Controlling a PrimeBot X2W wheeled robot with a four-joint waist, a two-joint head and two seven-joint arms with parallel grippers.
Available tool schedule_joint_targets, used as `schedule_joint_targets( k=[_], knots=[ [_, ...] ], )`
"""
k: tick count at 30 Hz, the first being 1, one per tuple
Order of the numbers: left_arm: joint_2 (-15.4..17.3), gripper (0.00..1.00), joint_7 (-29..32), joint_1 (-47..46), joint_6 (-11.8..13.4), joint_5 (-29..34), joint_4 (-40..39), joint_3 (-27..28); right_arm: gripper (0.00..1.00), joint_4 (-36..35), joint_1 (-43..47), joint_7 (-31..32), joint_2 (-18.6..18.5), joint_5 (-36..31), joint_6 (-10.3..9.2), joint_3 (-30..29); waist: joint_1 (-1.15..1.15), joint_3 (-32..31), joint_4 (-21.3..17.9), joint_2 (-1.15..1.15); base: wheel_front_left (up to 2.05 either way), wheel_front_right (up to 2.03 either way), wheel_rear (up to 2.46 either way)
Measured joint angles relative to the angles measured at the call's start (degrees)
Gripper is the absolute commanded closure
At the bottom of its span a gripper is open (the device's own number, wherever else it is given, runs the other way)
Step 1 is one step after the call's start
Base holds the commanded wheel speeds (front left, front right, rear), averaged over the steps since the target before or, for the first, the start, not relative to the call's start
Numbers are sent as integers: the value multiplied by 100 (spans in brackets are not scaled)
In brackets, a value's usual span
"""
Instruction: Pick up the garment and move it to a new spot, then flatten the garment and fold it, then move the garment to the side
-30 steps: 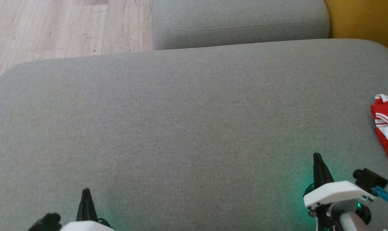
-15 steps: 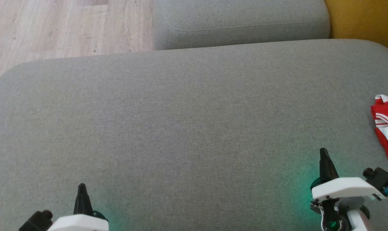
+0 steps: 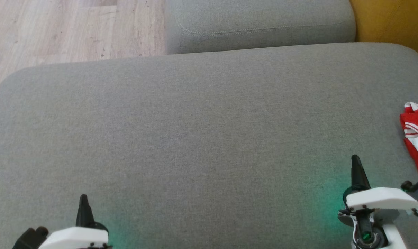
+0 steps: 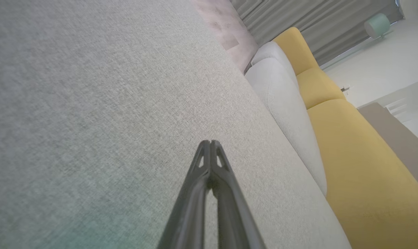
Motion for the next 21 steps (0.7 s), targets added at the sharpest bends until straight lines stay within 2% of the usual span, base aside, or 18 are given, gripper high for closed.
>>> schedule_joint_targets(
  k=[21],
  knots=[
    [-1, 100, 352, -192, -146, -1294, -216, 181, 100, -414, 9, 328, 0, 1410, 0, -198, 0, -9, 8, 0, 0, 0, 0]
  ],
)
